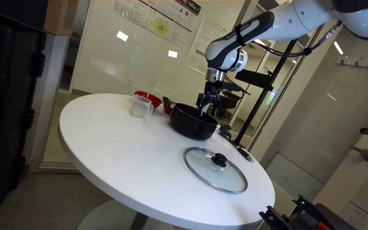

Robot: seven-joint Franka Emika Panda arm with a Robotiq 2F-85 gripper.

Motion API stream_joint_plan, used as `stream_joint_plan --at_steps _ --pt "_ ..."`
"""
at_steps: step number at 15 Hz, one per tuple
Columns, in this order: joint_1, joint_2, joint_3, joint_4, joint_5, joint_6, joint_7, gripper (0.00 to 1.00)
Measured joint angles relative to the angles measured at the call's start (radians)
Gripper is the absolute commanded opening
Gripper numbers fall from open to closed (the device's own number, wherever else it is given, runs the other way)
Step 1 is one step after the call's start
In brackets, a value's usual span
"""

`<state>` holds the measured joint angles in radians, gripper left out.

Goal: Put the pots lid on the table then remove the orange bowl from it and put it on the table also

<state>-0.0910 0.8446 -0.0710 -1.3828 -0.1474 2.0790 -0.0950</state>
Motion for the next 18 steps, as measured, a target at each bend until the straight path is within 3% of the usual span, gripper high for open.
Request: stream_joint_plan --at_steps 8,18 --pt "-0.002 0.0 0.018 -0.046 0.0 0.123 -0.052 1.0" --pt "-0.002 0.06 0.045 -0.044 -0.002 0.167 -0.152 1.0"
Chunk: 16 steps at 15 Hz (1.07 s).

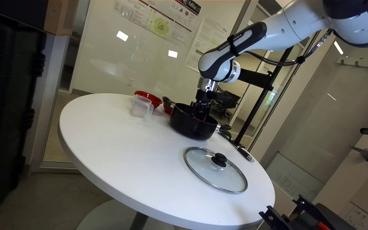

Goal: Put the pots lid on the table then remove the orange bowl from it and put it on the table also

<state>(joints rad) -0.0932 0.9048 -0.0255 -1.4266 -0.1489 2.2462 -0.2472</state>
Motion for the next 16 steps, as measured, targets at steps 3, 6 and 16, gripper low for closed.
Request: stream_joint_plan --at_steps 3,6,16 --pt "-0.003 0.013 -0.001 0.011 -0.001 0.004 -0.015 0.66" --pt "-0.006 0.02 -0.002 0.017 -0.001 0.004 -0.02 0.44" --pt "-0.008 0.044 -0.001 0.055 -0.001 0.005 -0.021 0.02"
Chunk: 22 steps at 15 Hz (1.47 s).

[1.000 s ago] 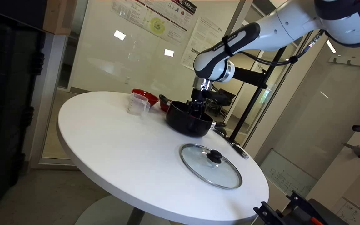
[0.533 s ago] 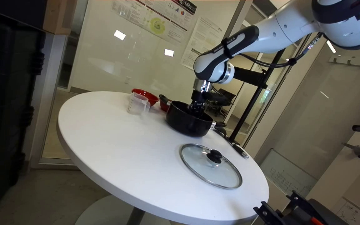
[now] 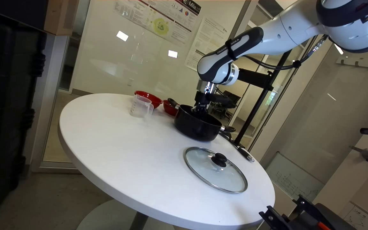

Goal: Put the pots lid on the table then remove the orange bowl from it and put it on the table also

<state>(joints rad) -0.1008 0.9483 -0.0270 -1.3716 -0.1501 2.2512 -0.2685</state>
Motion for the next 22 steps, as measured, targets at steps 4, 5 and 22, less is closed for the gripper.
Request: stream_joint_plan --at_steps 4,5,22 --pt "0.0 -0.002 -0.002 0.028 0.0 -0.003 0.002 0.02" --pt "0.001 -0.003 -0.002 0.034 0.0 -0.004 0.002 0.02" --pt "0.111 -0.087 0.019 0.09 -0.001 -0.107 0.009 0.02"
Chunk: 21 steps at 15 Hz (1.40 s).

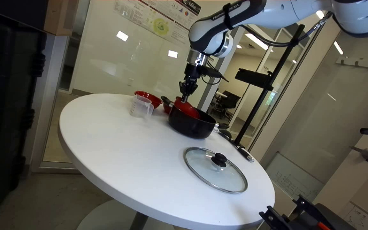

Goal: Put the pots lid on the table then remove the orange bowl from it and put it on the table also

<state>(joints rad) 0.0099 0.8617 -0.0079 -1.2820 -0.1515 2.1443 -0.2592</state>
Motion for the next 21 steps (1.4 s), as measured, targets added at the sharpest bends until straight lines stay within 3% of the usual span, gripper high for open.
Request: stream_joint_plan --at_steps 4,12,16,21 --pt "0.014 -0.036 0.026 0.035 0.002 -0.059 0.0 0.02" --pt "0.09 -0.056 0.061 0.214 0.001 -0.266 0.0 0.02" --pt "0.163 -0.056 0.069 0.194 -0.015 -0.278 0.002 0.02" --pt "0.258 -0.066 0.076 0.079 -0.08 -0.271 0.021 0.02"
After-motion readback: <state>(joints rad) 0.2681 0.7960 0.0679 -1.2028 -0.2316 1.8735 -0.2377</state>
